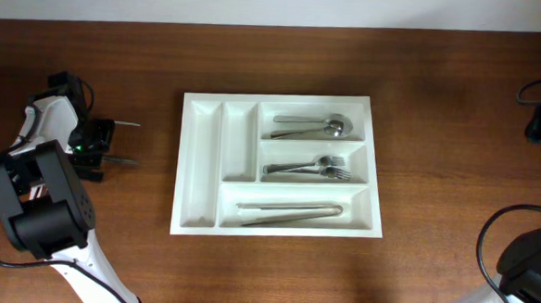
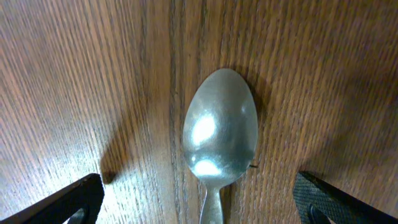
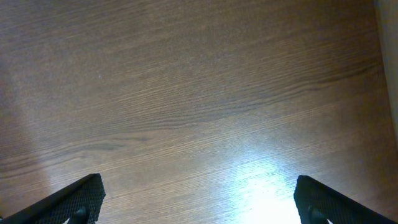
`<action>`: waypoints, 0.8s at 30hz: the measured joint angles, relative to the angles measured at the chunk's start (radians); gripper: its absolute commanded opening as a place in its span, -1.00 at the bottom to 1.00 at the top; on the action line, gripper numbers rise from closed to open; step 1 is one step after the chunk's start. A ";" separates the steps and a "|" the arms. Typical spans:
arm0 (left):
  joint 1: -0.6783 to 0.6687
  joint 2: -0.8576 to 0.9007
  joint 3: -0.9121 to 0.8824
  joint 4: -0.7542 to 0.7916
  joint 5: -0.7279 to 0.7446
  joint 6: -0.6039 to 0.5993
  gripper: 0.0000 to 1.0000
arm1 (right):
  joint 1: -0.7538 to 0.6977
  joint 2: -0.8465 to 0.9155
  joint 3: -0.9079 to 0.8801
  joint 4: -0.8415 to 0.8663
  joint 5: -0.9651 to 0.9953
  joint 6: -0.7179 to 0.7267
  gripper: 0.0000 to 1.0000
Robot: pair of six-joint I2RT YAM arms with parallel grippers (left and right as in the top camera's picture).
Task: Pack container
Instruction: 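Lower the left gripper down onto the spoon's bowl, then close the left gripper on the spoon and lift it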
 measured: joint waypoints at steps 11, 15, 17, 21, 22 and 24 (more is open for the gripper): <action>0.002 -0.014 -0.036 0.034 0.008 0.000 0.98 | 0.000 0.000 0.000 0.000 0.000 0.000 0.98; 0.002 -0.014 -0.036 0.026 0.011 0.000 0.99 | 0.000 0.000 0.000 0.000 0.000 0.000 0.98; 0.002 -0.015 -0.036 0.016 0.016 0.000 0.98 | 0.000 0.000 0.000 0.000 0.000 0.000 0.98; 0.002 -0.017 -0.037 0.004 0.022 0.000 0.98 | 0.000 0.000 0.000 0.000 0.000 -0.001 0.99; 0.002 -0.018 -0.037 0.003 0.023 0.000 0.99 | 0.000 0.000 0.000 0.000 0.000 0.000 0.97; 0.002 -0.018 -0.037 0.002 0.023 0.000 0.92 | 0.000 0.000 0.000 0.000 0.000 0.000 0.98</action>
